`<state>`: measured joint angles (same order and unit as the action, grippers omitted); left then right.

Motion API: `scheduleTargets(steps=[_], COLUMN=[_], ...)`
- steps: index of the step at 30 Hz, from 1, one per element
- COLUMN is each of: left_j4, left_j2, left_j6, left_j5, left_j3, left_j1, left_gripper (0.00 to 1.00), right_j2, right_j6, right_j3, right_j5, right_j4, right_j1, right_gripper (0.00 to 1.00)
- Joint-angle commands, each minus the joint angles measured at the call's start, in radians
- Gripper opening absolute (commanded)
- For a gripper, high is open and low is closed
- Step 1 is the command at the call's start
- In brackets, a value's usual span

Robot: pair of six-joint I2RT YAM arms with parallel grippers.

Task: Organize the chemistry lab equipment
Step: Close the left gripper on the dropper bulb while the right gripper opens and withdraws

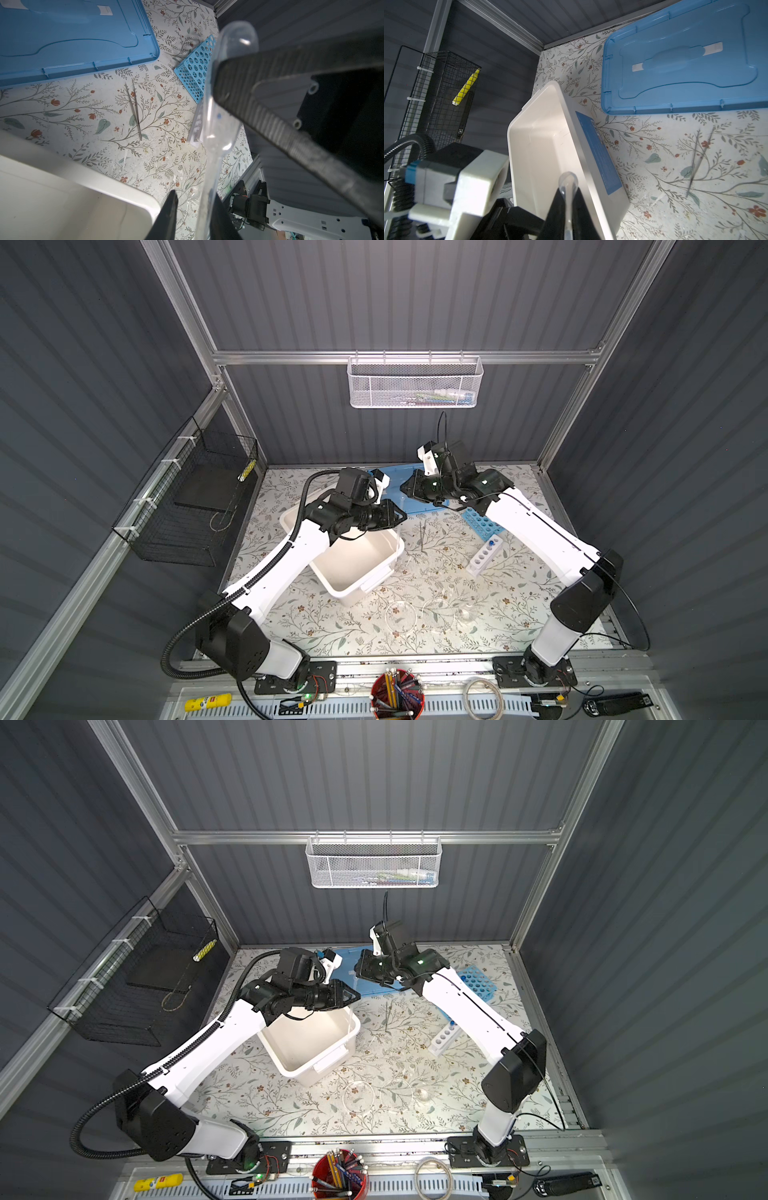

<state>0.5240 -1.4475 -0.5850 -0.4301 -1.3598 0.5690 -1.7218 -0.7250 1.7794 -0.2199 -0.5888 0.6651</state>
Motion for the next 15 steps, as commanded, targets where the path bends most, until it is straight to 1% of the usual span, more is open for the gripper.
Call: scheduleTargets(steps=[1, 4, 12, 14, 15], left_j4=[-0.016, -0.035, -0.009, -0.002, 0.003], left_j2=[0.015, 0.022, 0.029, 0.036, 0.04], left_j6=[-0.009, -0.018, -0.03, -0.031, -0.031], left_j5=[0.004, 0.003, 0.016, 0.028, 0.035], left_j3=[0.014, 0.032, 0.037, 0.034, 0.032], left_j1=[0.0, 0.0, 0.0, 0.0, 0.0], left_gripper=[0.22, 0.19, 0.05, 0.05, 0.05], right_j2=[0.028, 0.03, 0.018, 0.017, 0.017], right_j6=[0.009, 0.013, 0.021, 0.024, 0.026], right_j3=[-0.012, -0.018, -0.011, -0.006, -0.003], right_j5=[-0.01, -0.016, -0.027, -0.029, -0.028], right_j4=[0.014, 0.021, 0.023, 0.02, 0.02], right_j1=[0.013, 0.015, 0.024, 0.025, 0.026], right_gripper=[0.12, 0.12, 0.14, 0.17, 0.22])
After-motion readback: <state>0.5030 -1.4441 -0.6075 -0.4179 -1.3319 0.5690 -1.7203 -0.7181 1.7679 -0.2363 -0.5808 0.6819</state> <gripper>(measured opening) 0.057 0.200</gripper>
